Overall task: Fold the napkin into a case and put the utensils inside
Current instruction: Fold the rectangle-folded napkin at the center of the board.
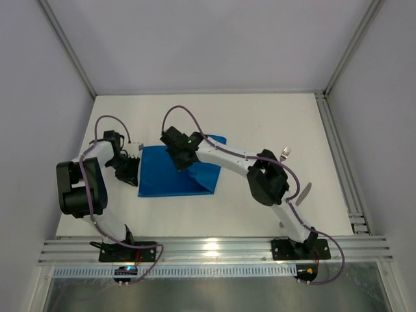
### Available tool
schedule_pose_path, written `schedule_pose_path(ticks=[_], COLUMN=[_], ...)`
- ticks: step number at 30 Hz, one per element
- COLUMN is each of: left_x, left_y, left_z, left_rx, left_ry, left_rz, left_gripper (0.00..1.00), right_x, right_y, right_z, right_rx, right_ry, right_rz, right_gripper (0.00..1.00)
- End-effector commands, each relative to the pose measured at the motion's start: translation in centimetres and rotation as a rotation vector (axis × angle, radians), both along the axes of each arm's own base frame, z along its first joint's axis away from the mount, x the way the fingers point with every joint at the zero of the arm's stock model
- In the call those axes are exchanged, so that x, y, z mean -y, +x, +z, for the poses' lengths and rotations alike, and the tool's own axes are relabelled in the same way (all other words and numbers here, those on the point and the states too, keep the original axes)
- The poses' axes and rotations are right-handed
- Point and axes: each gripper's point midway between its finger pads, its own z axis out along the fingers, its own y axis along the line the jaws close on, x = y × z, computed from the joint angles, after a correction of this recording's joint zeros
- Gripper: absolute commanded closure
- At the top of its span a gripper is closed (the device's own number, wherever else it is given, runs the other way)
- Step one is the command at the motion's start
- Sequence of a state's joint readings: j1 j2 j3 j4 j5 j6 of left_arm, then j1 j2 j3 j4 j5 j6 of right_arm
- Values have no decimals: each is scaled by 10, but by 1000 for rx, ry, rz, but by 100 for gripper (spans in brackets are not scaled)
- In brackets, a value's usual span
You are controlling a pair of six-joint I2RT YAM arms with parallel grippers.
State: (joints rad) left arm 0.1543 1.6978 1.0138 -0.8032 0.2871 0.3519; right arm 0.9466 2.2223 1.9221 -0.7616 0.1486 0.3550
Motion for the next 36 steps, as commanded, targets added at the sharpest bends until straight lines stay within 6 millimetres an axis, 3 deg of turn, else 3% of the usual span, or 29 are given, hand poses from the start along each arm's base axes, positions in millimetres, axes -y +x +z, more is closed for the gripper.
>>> schedule_pose_path(ticks=[1,5,8,13,20,26,31,36], left_x=[-2,2,4,6,5,3,-1,-8], left_y=[-4,-9,-9,-6,-5,-6,-6,-3], left_z=[-7,-12,-14,-13,-14,-13,-12,-6], left_rx=[-12,-34,-41,-36,-41,-33,-29,-12], left_ry=[-20,-46,-60,-70,-72,-58,-49,-15], left_rz=[1,-2,-5,-3,-7,-10,-3,6], left_gripper=[79,82,85,89,98,99,98,92], right_x=[-50,-91,-110,-133,-167,-184,-186,-186], right_y=[-12,-23,-37,-58,-80,-83,-87,-83], right_z=[23,27,25,22,40,44,23,14], right_rx=[39,60,48,38,64,53,-9,-17], right_ry=[91,184,237,293,419,501,504,505], right_rz=[143,225,290,376,475,481,453,422], right_gripper=[96,96,96,96,96,96,96,96])
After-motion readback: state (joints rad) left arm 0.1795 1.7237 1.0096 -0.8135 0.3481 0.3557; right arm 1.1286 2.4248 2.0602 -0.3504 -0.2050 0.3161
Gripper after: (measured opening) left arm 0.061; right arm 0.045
